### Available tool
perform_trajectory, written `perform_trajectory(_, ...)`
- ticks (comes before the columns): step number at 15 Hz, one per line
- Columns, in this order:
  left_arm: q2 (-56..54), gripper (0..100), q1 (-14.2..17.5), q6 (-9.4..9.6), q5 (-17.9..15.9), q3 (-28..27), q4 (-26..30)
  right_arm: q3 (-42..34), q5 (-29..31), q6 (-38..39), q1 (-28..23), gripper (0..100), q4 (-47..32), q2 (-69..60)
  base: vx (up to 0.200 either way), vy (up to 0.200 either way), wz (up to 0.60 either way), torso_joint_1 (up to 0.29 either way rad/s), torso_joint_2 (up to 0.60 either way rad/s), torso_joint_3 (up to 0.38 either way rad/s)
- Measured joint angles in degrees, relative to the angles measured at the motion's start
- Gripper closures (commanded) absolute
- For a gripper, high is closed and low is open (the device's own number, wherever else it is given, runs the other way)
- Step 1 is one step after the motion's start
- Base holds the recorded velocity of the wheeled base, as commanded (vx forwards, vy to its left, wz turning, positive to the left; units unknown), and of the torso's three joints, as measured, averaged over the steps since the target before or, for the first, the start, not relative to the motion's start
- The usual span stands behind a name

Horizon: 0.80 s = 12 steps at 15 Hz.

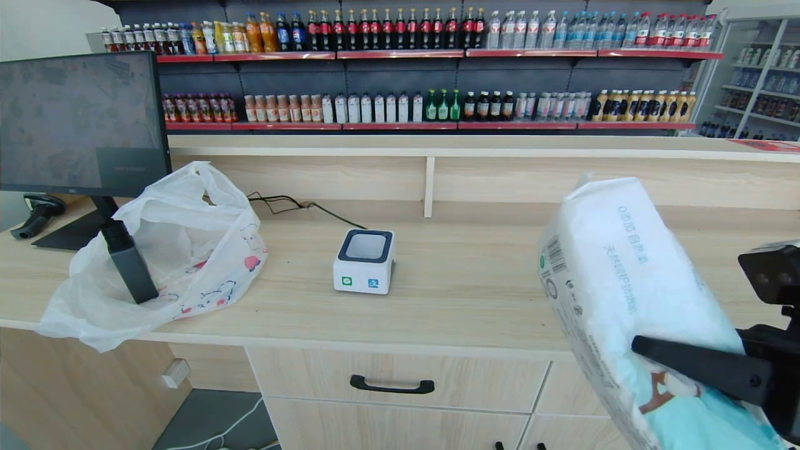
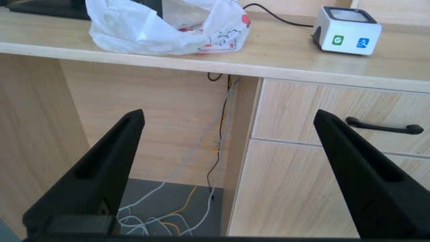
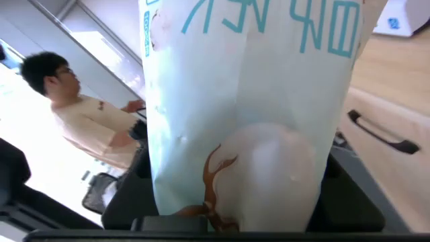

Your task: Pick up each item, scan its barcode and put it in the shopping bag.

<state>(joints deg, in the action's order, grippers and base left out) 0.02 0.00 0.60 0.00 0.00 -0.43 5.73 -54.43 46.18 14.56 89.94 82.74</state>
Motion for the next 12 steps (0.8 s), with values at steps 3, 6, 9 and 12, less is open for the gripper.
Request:
perform_trajectory(3,0.0,0,0.0,0.0,0.0,0.0,0.0,2.2,0.1,-18.4,-3.6,100,0.0,6.8,0.0,0.0,0.0,0.0,0.0,0.0)
perform_trajectory(6,0.0,0,0.0,0.0,0.0,0.0,0.0,4.5,8.5,-22.8,-3.3,100,-0.1,10.5,0.0,0.0,0.0,0.0,0.0,0.0)
perform_trajectory(9,0.0,0,0.0,0.02,0.0,0.0,0.0,6.2,29.2,-30.3,2.7,100,-0.1,12.2,0.0,0.0,0.0,0.0,0.0,0.0)
perform_trajectory(12,0.0,0,0.0,0.0,0.0,0.0,0.0,8.5,45.2,-41.2,8.2,100,0.0,14.0,0.0,0.0,0.0,0.0,0.0,0.0)
